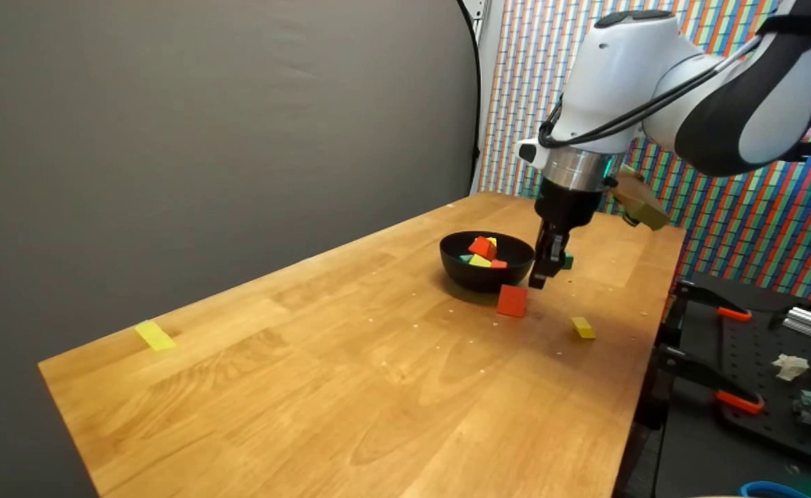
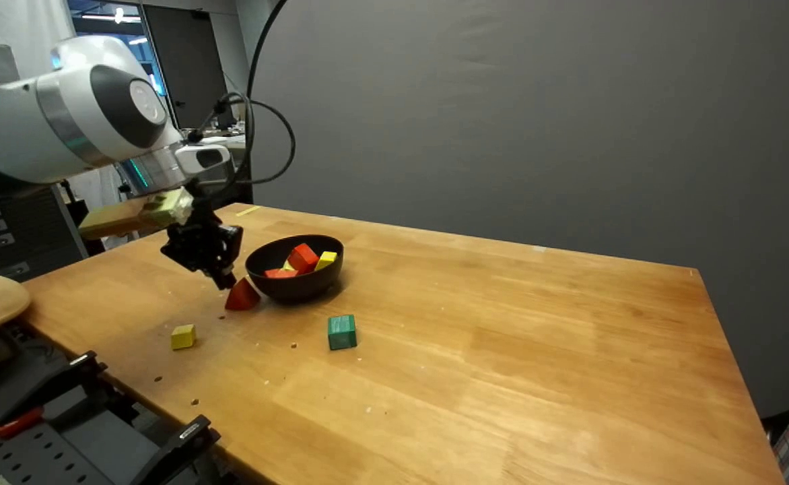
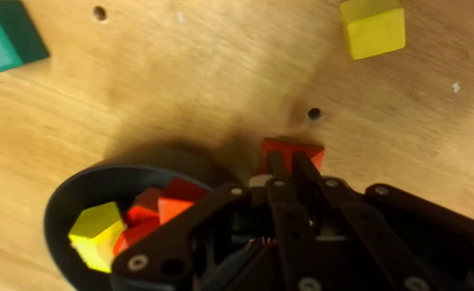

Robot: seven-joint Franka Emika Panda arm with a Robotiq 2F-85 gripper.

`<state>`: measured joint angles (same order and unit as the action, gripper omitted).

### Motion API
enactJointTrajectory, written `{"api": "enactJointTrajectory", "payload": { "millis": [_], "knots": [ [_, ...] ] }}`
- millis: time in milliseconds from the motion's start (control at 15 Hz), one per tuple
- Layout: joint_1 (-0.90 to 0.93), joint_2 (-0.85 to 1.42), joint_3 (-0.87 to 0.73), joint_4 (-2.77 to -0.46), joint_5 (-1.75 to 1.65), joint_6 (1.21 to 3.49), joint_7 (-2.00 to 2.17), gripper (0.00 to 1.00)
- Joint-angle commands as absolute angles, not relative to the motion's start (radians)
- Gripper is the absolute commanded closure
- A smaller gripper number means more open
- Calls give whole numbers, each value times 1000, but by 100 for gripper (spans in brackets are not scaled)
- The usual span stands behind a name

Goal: Put all the blocks in the bowl

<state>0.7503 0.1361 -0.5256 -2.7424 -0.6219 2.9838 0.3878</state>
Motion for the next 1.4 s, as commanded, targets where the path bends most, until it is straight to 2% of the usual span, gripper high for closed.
{"api": "enactJointTrajectory", "payload": {
  "millis": [0, 133, 400, 533, 667, 733, 800, 1000, 1067, 1333],
  "knots": [
    [731, -111, -586, -2804, -736, 2804, 341, 60],
    [730, -114, -574, -2748, -584, 2748, 185, 46],
    [805, -207, -659, -2748, -308, 2692, -98, 14],
    [824, -231, -687, -2746, -214, 2685, -165, 2],
    [804, -194, -690, -2744, -224, 2757, -123, 0],
    [594, -125, -487, -2744, -226, 2790, -94, 0],
    [755, -177, -637, -2745, -251, 2737, -105, 0],
    [733, -165, -618, -2746, -251, 2737, -105, 0],
    [569, -122, -420, -2723, -163, 2701, -153, 0],
    [281, -89, -203, -2708, -269, 2586, 37, 0]
  ]
}}
